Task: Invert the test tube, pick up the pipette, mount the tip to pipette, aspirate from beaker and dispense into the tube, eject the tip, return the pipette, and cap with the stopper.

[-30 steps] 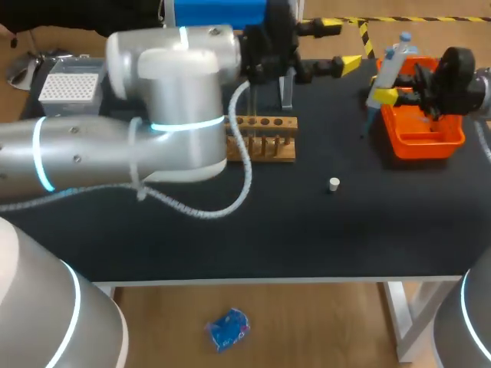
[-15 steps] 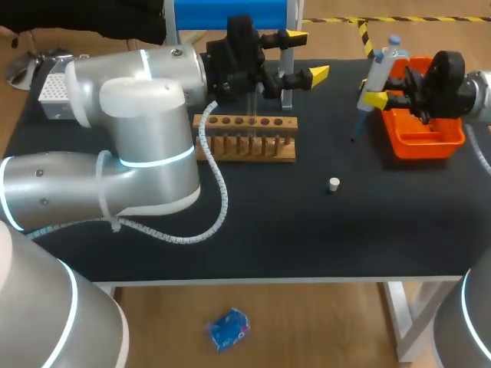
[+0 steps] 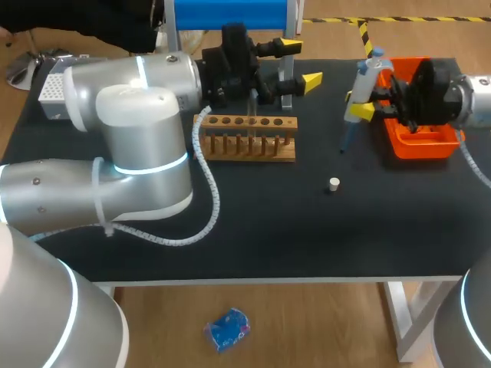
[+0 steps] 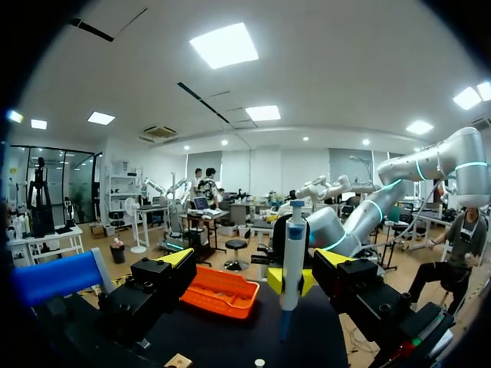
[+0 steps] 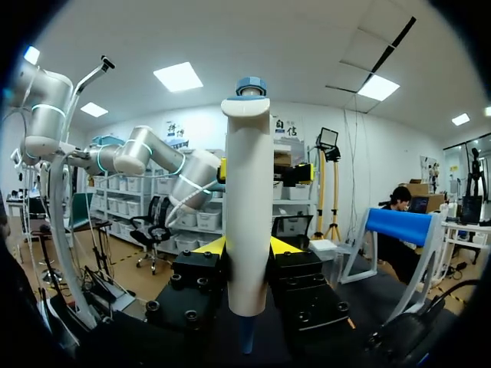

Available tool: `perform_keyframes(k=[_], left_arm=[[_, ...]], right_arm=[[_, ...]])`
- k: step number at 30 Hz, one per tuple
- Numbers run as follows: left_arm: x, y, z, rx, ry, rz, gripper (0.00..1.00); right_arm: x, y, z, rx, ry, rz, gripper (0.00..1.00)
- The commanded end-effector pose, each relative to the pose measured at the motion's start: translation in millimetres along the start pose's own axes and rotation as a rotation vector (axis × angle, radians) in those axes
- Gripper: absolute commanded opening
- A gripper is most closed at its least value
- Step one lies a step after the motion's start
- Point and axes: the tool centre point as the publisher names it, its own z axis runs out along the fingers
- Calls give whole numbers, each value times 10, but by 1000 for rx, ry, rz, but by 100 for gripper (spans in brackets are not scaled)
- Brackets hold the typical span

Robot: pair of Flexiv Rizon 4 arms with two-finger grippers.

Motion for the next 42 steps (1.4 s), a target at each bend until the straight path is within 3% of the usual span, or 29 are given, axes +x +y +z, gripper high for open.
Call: perform_keyframes(k=[1, 9, 25, 30, 42], left_arm=[[-21, 13, -318, -4, 50, 5, 100], [-73, 200, -548, -23, 52, -5, 100], [-81, 211, -564, -20, 48, -15, 100], [-120, 238, -569, -33, 50, 1, 100], [-197, 366, -660, -36, 58, 11, 100]], right_arm=[[32, -75, 195, -16, 14, 5, 0], [180, -127, 703, -36, 95, 25, 0], [171, -139, 712, -21, 90, 23, 0], [82, -207, 785, 64, 29, 4, 0], [-111, -234, 1067, 70, 6, -33, 0]])
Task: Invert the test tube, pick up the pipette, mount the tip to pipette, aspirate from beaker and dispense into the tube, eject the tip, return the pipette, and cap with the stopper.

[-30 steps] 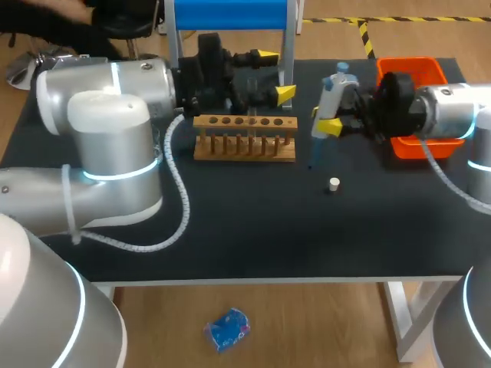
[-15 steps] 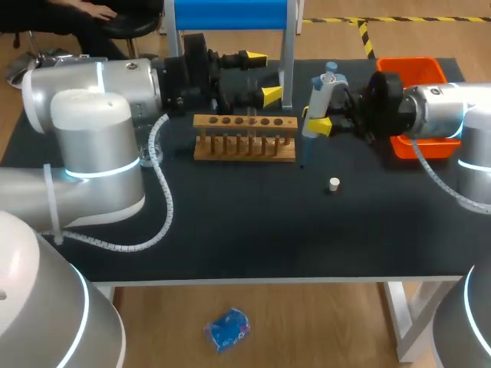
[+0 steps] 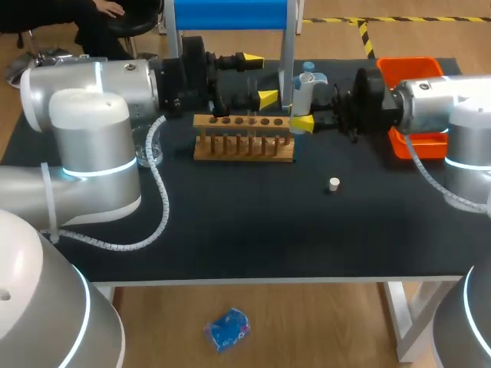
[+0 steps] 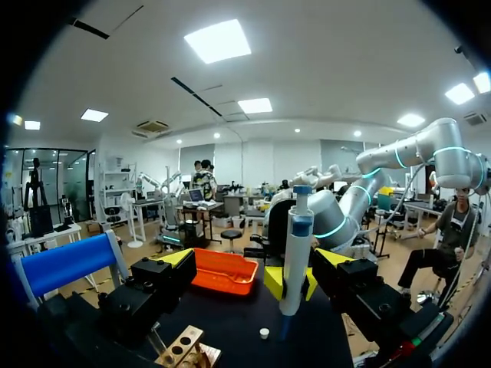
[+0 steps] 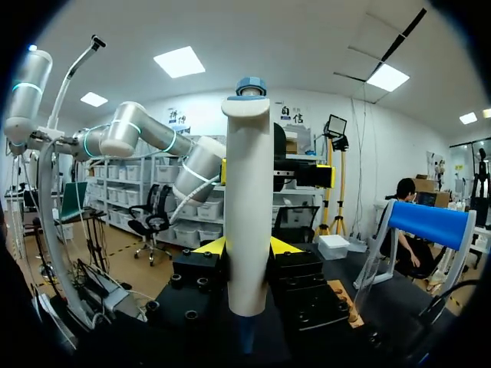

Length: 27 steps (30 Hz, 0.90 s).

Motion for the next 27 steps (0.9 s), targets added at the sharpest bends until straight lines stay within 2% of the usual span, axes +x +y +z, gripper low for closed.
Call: perform_keyframes(k=[1, 14, 27], left_arm=[[-41, 45, -47, 10, 11, -2, 100], [-49, 74, -9, 31, 14, 4, 100], [-48, 102, 11, 40, 16, 0, 100]], right_arm=[[-70, 37, 140, -1, 2, -10, 0], [-266, -1, 352, -8, 31, -22, 0], [-370, -15, 517, -31, 41, -19, 0]])
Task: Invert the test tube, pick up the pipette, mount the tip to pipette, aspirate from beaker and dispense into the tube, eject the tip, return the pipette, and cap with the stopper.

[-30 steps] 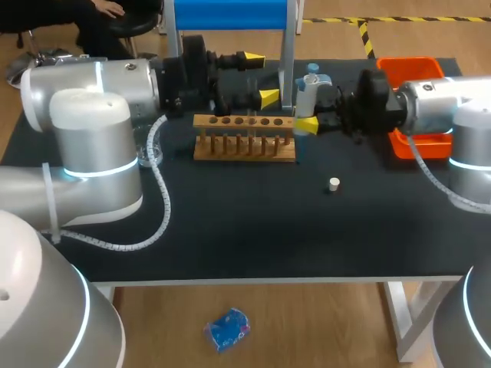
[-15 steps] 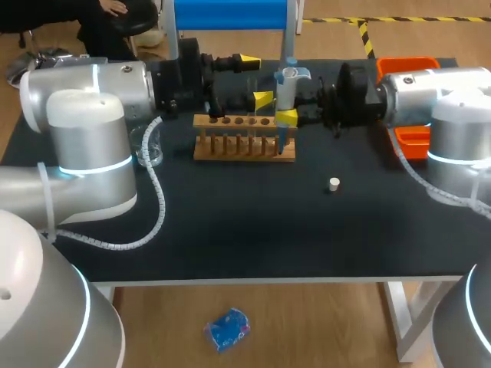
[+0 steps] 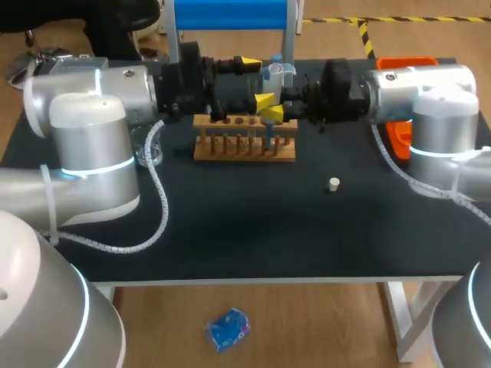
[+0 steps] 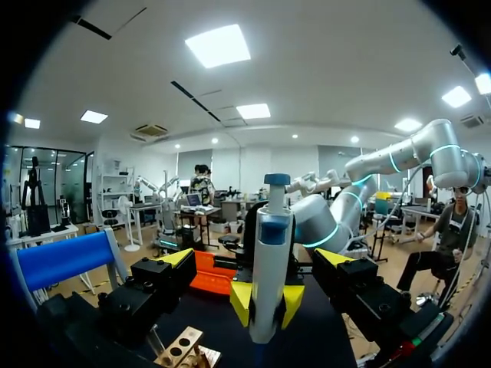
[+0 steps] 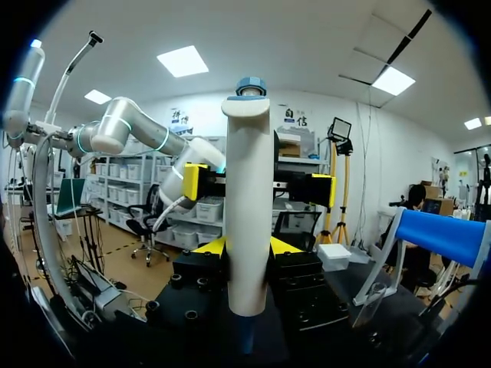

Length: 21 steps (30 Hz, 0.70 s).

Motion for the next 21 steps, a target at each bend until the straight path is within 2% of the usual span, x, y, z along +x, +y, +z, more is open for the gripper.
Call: perform_keyframes(k=[1, 14, 19, 21], left_arm=[[-11, 22, 10, 3, -1, 2, 100], [-11, 46, 16, 6, 3, -11, 100], [-10, 50, 18, 5, 4, -14, 92], [-10, 51, 18, 7, 5, -15, 76]], right_arm=[[-64, 0, 46, -4, 8, -3, 0], [-65, -8, 108, 1, 23, 10, 0], [-62, -15, 113, 5, 27, 16, 0], [-60, -20, 109, 6, 26, 17, 0]])
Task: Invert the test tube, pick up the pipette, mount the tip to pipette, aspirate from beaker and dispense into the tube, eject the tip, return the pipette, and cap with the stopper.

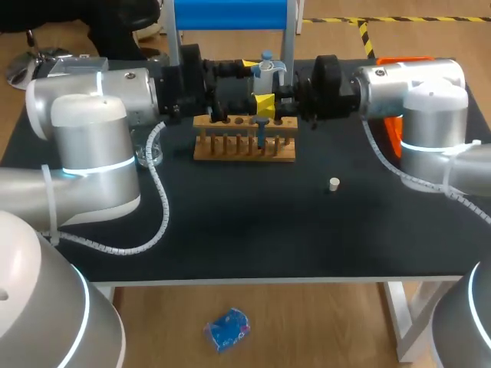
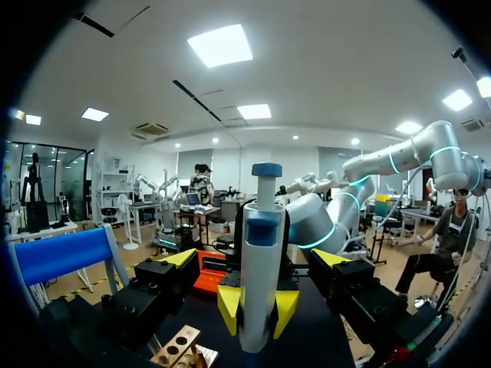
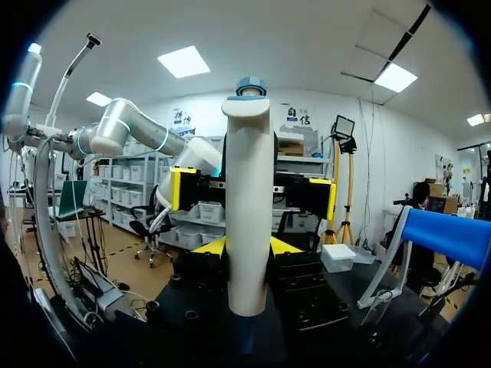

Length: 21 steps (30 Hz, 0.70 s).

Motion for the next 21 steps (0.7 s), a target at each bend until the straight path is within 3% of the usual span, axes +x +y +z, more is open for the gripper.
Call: perform_keyframes(k=[1, 4, 5, 6, 16, 18, 19, 20, 21], left_arm=[[-12, 13, 5, 5, 2, 1, 75], [-13, 13, 4, 4, 2, 1, 62], [-14, 13, 3, 4, 3, 0, 47], [-14, 13, 3, 4, 3, 0, 44], [-16, 10, 23, -1, 17, -3, 40], [-12, 10, 38, -1, 24, -6, 36], [-12, 9, 42, -1, 27, -7, 30], [-13, 9, 45, -2, 29, -7, 11], [-13, 9, 47, -2, 30, -7, 0]], right_arm=[[-9, -10, -8, 1, 3, 2, 0], [-8, -11, -10, 0, 2, 3, 0], [-8, -12, -11, -1, 1, 3, 0], [-9, -12, -11, -1, 1, 3, 0], [-12, -6, -13, 1, 8, 6, 0], [-14, -4, -15, -1, 7, 7, 0], [-14, -4, -15, -2, 7, 8, 0], [-14, -4, -16, -2, 6, 8, 0], [-15, -3, -16, -2, 7, 9, 0]])
